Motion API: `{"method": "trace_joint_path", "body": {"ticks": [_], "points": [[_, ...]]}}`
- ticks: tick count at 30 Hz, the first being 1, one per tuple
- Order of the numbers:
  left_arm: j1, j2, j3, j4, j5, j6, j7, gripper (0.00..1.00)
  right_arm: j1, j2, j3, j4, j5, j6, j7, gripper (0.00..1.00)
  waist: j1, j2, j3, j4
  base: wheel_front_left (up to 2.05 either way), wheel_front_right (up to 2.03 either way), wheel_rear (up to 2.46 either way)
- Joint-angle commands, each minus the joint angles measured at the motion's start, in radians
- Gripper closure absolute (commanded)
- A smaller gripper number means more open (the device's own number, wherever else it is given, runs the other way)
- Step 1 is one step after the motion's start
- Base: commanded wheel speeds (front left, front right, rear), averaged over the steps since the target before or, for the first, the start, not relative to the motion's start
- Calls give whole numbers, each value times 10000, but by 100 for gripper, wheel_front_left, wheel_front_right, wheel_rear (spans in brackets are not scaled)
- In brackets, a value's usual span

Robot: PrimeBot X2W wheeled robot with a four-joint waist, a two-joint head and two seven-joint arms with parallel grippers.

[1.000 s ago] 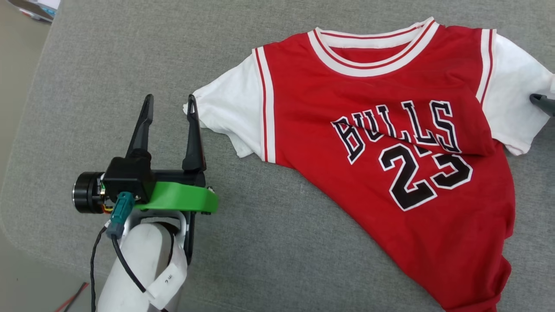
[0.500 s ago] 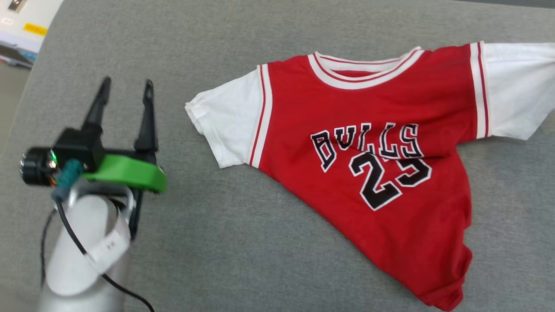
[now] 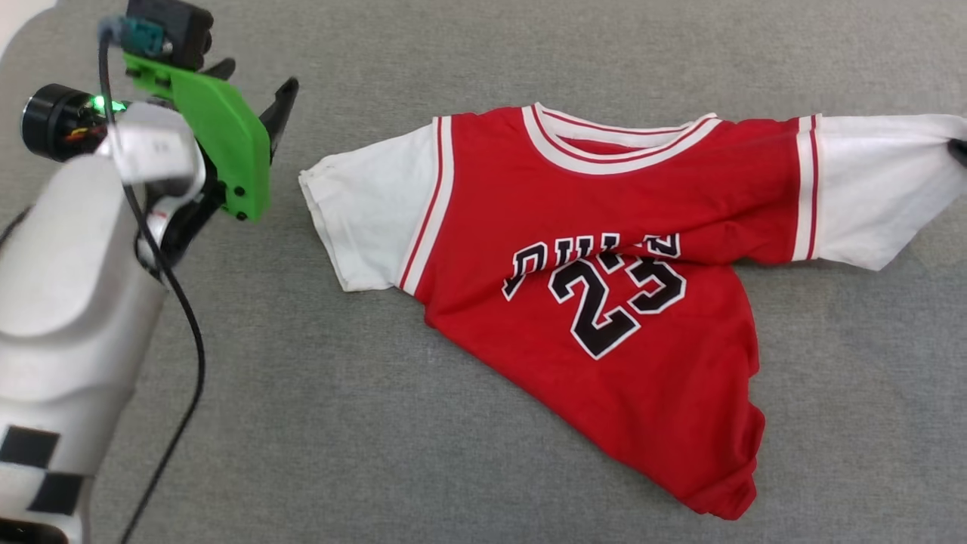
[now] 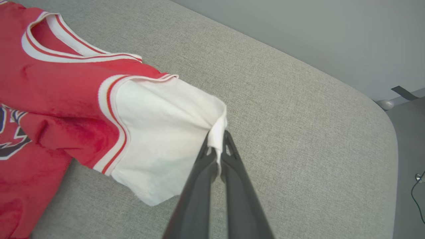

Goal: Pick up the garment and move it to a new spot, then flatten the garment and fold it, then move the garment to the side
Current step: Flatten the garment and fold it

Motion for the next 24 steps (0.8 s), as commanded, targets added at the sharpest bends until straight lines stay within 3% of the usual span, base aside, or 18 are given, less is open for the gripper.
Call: {"method": "trace_joint_path", "body": {"ticks": [1, 4, 8, 20, 21, 22, 24], "points": [[-438, 261, -339, 216, -608, -25, 784, 0, 107, 84, -65, -110, -30, -7, 20, 100, 0, 0, 246, -244, 0, 0, 0], [-1098, 629, -1063, 621, -1726, -26, 2377, 0, 36, 177, -150, -300, -88, -7, 97, 100, 0, 0, 497, -436, 0, 0, 0], [-1614, 838, -1765, 1002, -2744, -27, 3720, 0, -113, 292, -225, -482, -166, -7, 230, 100, 0, 0, 838, -647, 0, 0, 0], [-1949, 932, -3999, 2148, -3411, -28, 4705, 0, -417, 631, -171, -605, -349, -7, 394, 100, 0, 0, 1423, -929, 0, 0, 0], [-1927, 953, -4206, 2143, -3488, -28, 4738, 60, -424, 631, -161, -593, -351, -7, 381, 100, 0, 0, 1419, -924, 0, 0, 0], [-1897, 946, -4313, 2145, -3623, -28, 4751, 100, -426, 632, -157, -580, -348, -7, 361, 100, 0, 0, 1406, -914, 0, 0, 0], [-1921, 982, -4535, 2120, -3717, -28, 4501, 100, -425, 650, -149, -538, -336, -7, 290, 100, 0, 0, 1329, -877, 0, 0, 0]]}}
